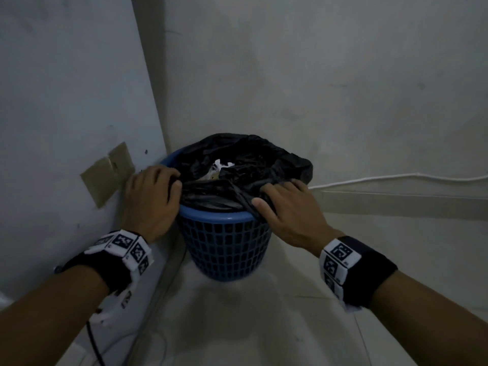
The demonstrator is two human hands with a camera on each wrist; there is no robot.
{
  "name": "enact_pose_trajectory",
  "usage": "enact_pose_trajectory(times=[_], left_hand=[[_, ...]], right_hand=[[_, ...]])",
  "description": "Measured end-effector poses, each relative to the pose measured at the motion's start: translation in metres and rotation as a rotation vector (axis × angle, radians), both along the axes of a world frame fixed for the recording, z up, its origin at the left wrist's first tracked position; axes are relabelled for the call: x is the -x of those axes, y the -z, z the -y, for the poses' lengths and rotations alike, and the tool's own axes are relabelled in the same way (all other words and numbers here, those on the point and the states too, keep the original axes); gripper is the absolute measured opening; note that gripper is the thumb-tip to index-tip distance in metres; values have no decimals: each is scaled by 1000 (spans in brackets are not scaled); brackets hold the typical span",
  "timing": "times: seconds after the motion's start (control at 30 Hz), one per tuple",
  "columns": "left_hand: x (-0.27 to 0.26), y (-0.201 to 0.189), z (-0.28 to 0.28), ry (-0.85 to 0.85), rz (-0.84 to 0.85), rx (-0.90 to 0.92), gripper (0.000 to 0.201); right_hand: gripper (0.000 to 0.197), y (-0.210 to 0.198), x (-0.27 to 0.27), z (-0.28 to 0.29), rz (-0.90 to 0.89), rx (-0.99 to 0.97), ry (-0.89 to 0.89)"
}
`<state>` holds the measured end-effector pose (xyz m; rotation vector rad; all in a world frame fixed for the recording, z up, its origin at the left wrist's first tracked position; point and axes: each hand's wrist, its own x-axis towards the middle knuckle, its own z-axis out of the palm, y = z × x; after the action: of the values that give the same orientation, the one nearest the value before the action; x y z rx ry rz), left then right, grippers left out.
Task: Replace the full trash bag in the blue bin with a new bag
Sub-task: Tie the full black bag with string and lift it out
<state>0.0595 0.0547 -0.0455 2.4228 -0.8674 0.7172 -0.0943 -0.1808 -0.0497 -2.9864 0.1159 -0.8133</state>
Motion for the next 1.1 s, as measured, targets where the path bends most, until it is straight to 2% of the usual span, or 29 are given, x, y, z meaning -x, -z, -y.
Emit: enact_pose_trajectory(times=[0.07,0.17,0.23,0.3,0.4,0.47,0.53,0.6,0.67,0.73,0.8,0.9,1.0,1.07,1.1], left_hand=[[9,-4,10,46,2,73,35],[34,-10,33,257,30,149,39],[56,-12,49,430,1,130,41],[75,-12,62,565,-91,100,42],[88,-8,72,571,-156,64,45],[89,-8,71,521,-127,9,53],[87,-9,69,490,-84,-101,64],[86,-11,70,447,-77,-197,70],[83,-13,73,412,-127,-189,63],[78,-12,76,381,-137,-187,70],[71,-10,74,350,-131,-216,77],[61,-11,64,318,-174,-253,73],[49,-16,53,314,-245,-262,66],[43,-18,47,328,-280,-242,59],[39,-18,45,335,-287,-225,58]], right_hand=[[51,0,-8,-17,25,10,53],[48,-1,-13,-33,96,-52,65],[43,-5,-11,-36,136,-157,74],[35,-8,-5,-34,223,-291,-10],[30,-7,8,-16,383,-321,-87],[28,-4,17,3,466,-276,-21],[28,0,25,18,507,-352,104],[33,7,29,32,479,-582,287],[44,9,28,44,297,-973,479],[63,5,29,51,64,-1359,512],[71,-2,32,51,-97,-1494,425],[46,-14,27,48,-73,-1443,372],[37,-22,16,54,253,-1228,473],[31,-27,10,48,444,-1045,404],[28,-28,9,42,472,-923,361]])
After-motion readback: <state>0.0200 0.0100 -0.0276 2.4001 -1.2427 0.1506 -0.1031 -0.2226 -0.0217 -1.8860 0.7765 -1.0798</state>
